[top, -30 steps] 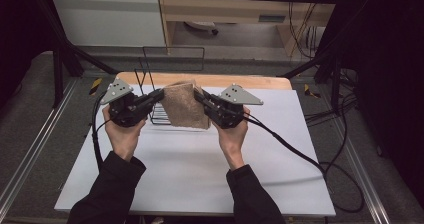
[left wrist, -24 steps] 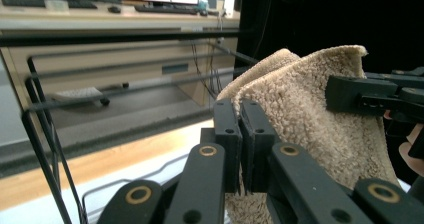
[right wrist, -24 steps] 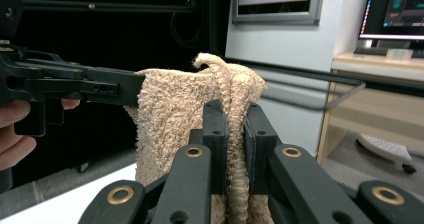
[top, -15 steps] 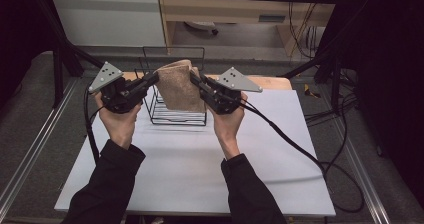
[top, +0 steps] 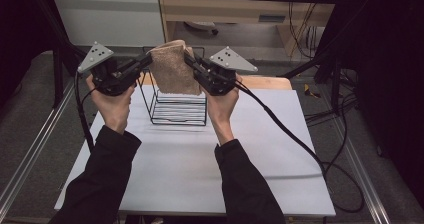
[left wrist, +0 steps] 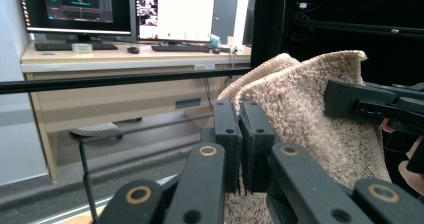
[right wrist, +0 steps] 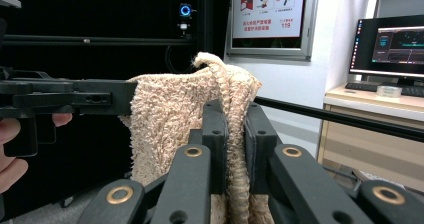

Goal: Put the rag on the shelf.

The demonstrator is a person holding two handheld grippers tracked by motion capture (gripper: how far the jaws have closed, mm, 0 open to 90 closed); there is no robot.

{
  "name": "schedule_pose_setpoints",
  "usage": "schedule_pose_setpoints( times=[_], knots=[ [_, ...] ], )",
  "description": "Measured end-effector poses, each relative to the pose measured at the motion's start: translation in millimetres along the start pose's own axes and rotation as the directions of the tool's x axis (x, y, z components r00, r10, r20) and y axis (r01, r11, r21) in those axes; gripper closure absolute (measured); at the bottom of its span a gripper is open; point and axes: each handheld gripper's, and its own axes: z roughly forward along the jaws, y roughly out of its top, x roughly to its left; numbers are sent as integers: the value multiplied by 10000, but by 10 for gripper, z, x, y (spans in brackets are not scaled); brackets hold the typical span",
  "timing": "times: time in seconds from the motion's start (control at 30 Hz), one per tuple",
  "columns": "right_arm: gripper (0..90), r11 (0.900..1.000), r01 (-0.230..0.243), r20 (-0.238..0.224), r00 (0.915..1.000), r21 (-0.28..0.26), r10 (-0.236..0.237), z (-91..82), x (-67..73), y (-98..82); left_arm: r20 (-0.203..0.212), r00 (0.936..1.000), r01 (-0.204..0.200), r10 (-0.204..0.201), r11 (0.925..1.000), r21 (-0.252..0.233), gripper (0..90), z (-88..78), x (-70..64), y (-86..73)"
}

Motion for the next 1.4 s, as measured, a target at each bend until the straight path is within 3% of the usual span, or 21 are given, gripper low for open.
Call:
schedule_pose_setpoints(
  times=[0.27,0.63,0.97,1.07,1.33,1.4],
  knots=[
    [828,9999,-124,-8,9999,-118,124,175,-89,131,-182,9998,-46,46,10000,18,869,120,124,175],
    [826,9983,-585,13,9983,-12,585,421,-264,75,-476,9988,-43,60,9993,358,869,378,294,253],
    [825,9984,-565,-39,9984,-70,565,592,-369,135,-678,9971,-303,333,9985,449,868,494,379,396],
    [824,9980,-625,43,9980,-8,625,641,-411,116,-742,9964,-369,408,9979,540,868,553,397,399],
    [824,9975,-635,170,9979,312,630,782,-502,41,-726,9974,92,-34,9967,810,868,707,544,320],
    [824,9978,-534,213,9984,391,526,805,-523,19,-772,9970,-39,106,9962,869,868,733,545,296]
  ],
)
